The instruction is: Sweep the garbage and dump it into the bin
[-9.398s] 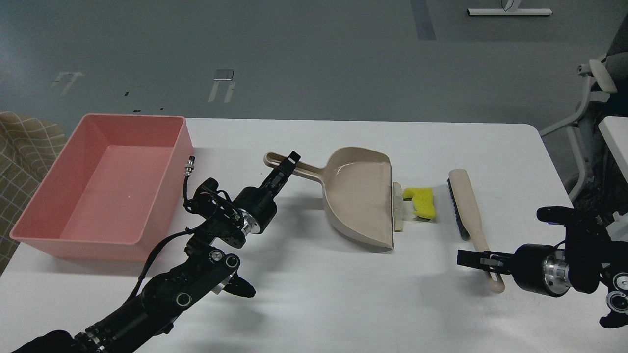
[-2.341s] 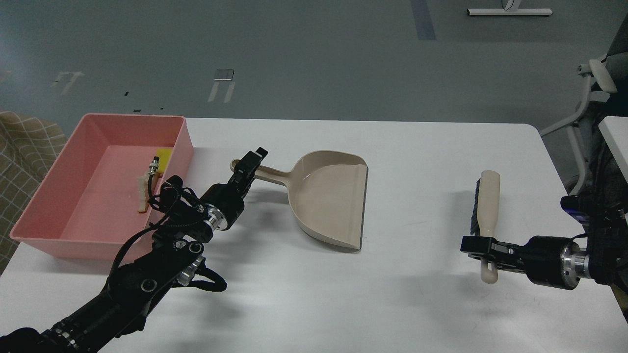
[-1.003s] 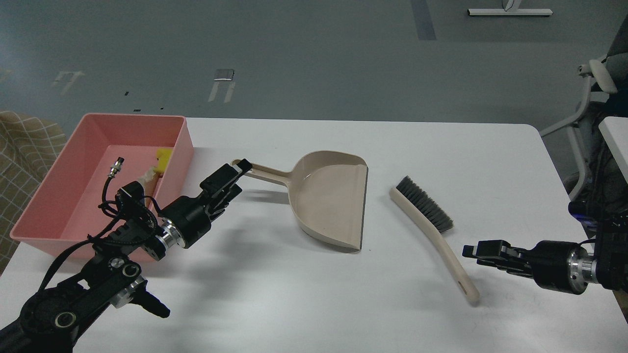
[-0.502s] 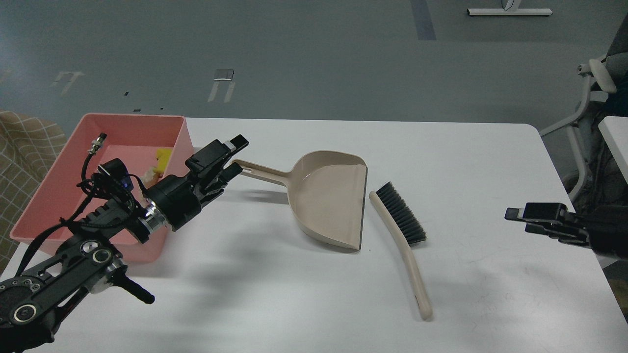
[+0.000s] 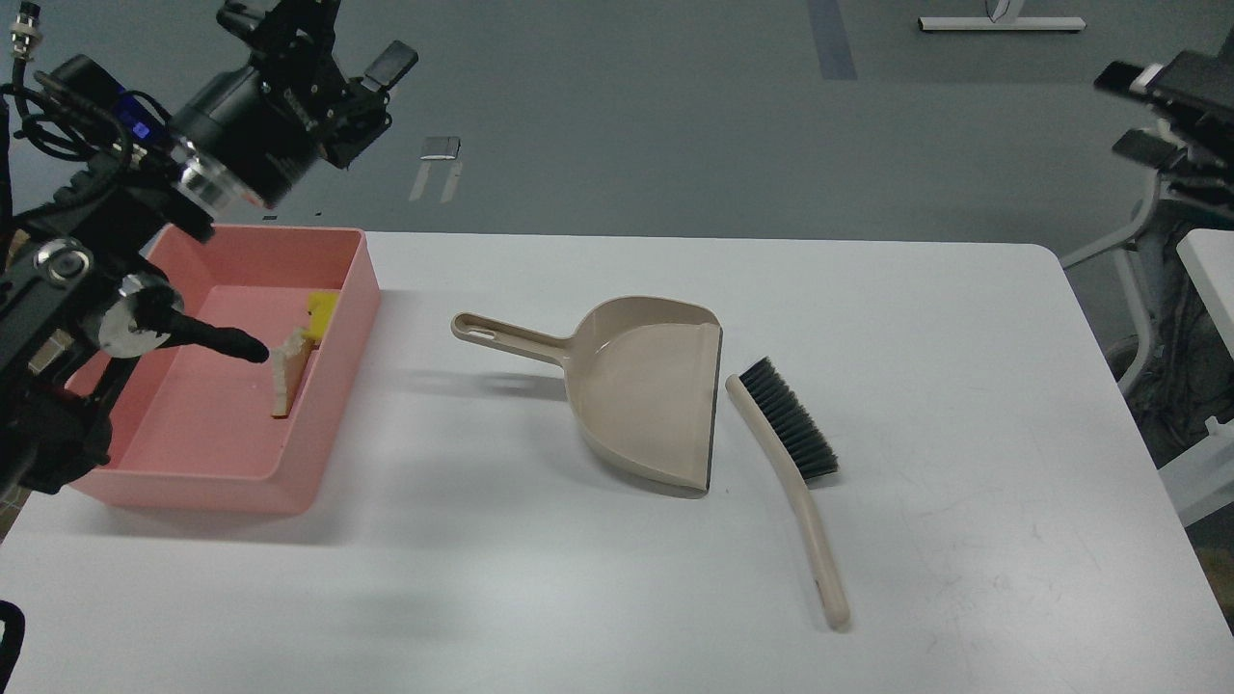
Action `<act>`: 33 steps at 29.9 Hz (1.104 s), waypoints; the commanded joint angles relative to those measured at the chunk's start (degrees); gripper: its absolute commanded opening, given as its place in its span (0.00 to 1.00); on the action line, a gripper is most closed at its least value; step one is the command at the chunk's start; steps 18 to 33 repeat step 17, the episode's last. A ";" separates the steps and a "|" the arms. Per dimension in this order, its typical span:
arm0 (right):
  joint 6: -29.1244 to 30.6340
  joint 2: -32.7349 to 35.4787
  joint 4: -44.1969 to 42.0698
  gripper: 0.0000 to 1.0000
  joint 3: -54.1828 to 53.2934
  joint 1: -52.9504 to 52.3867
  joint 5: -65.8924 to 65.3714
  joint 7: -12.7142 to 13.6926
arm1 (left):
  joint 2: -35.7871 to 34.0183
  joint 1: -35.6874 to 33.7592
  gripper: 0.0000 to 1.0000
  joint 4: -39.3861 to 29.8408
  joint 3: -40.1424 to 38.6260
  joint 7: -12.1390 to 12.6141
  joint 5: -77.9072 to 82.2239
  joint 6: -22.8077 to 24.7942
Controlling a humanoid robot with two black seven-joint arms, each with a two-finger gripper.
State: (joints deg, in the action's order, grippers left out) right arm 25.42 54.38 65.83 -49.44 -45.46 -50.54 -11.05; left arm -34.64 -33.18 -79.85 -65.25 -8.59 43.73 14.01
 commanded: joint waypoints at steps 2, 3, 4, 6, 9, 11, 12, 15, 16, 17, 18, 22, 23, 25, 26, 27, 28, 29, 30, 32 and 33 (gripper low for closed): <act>-0.11 -12.60 -15.87 0.96 -13.47 -3.74 -0.17 -0.20 | 6.50 -9.77 0.98 14.60 0.56 -0.37 -0.58 4.43; -0.11 -14.11 -17.82 0.96 -14.19 -5.15 -0.17 -0.20 | 7.39 -10.93 0.98 16.81 0.65 -0.55 -0.58 4.97; -0.19 -15.43 -19.67 0.96 -14.63 -6.47 -0.17 -0.20 | 8.27 -11.90 0.98 18.84 0.65 -0.63 -0.58 5.58; -0.89 -19.04 -24.51 0.96 -15.42 -9.82 0.01 -0.81 | 10.12 -14.71 0.98 24.38 0.74 -0.81 -0.66 7.17; -3.09 -24.92 -29.09 0.96 -15.43 -12.64 0.09 -3.45 | 14.51 -18.14 0.98 32.11 0.21 -1.34 -1.19 10.07; -4.59 -28.79 -29.88 0.96 -16.30 -13.08 0.27 -3.98 | 17.06 -19.55 0.98 36.42 0.56 -3.18 -3.56 11.48; -4.94 -30.02 -29.97 0.96 -16.83 -13.08 0.36 -3.98 | 17.85 -19.90 0.98 37.83 0.65 -3.79 -4.61 11.74; -5.47 -36.34 -30.23 0.96 -20.16 -12.73 0.62 -3.98 | 21.18 -20.78 0.98 43.97 1.17 -4.94 -10.84 12.44; -5.38 -38.36 -31.02 0.96 -21.13 -12.38 1.84 -3.98 | 22.33 -20.70 0.98 45.73 1.44 -4.94 -12.43 13.06; -5.38 -38.38 -31.03 0.96 -21.14 -12.37 1.85 -3.98 | 22.34 -20.69 0.98 45.75 1.44 -4.94 -12.44 13.06; -5.38 -38.38 -31.03 0.96 -21.14 -12.37 1.85 -3.98 | 22.34 -20.69 0.98 45.75 1.44 -4.94 -12.44 13.06; -5.38 -38.38 -31.03 0.96 -21.14 -12.37 1.85 -3.98 | 22.34 -20.69 0.98 45.75 1.44 -4.94 -12.44 13.06; -5.38 -38.38 -31.03 0.96 -21.14 -12.37 1.85 -3.98 | 22.34 -20.69 0.98 45.75 1.44 -4.94 -12.44 13.06; -5.38 -38.38 -31.03 0.96 -21.14 -12.37 1.85 -3.98 | 22.34 -20.69 0.98 45.75 1.44 -4.94 -12.44 13.06; -5.38 -38.38 -31.03 0.96 -21.14 -12.37 1.85 -3.98 | 22.34 -20.69 0.98 45.75 1.44 -4.94 -12.44 13.06; -5.38 -38.38 -31.03 0.96 -21.14 -12.37 1.85 -3.98 | 22.34 -20.69 0.98 45.75 1.44 -4.94 -12.44 13.06; -5.38 -38.38 -31.03 0.96 -21.14 -12.37 1.85 -3.98 | 22.34 -20.69 0.98 45.75 1.44 -4.94 -12.44 13.06; -5.38 -38.38 -31.03 0.96 -21.14 -12.37 1.85 -3.98 | 22.34 -20.69 0.98 45.75 1.44 -4.94 -12.44 13.06; -5.38 -38.38 -31.03 0.96 -21.14 -12.37 1.85 -3.98 | 22.34 -20.69 0.98 45.75 1.44 -4.94 -12.44 13.06; -5.38 -38.38 -31.03 0.96 -21.14 -12.37 1.85 -3.98 | 22.34 -20.69 0.98 45.75 1.44 -4.94 -12.44 13.06; -5.38 -38.38 -31.03 0.96 -21.14 -12.37 1.85 -3.98 | 22.34 -20.69 0.98 45.75 1.44 -4.94 -12.44 13.06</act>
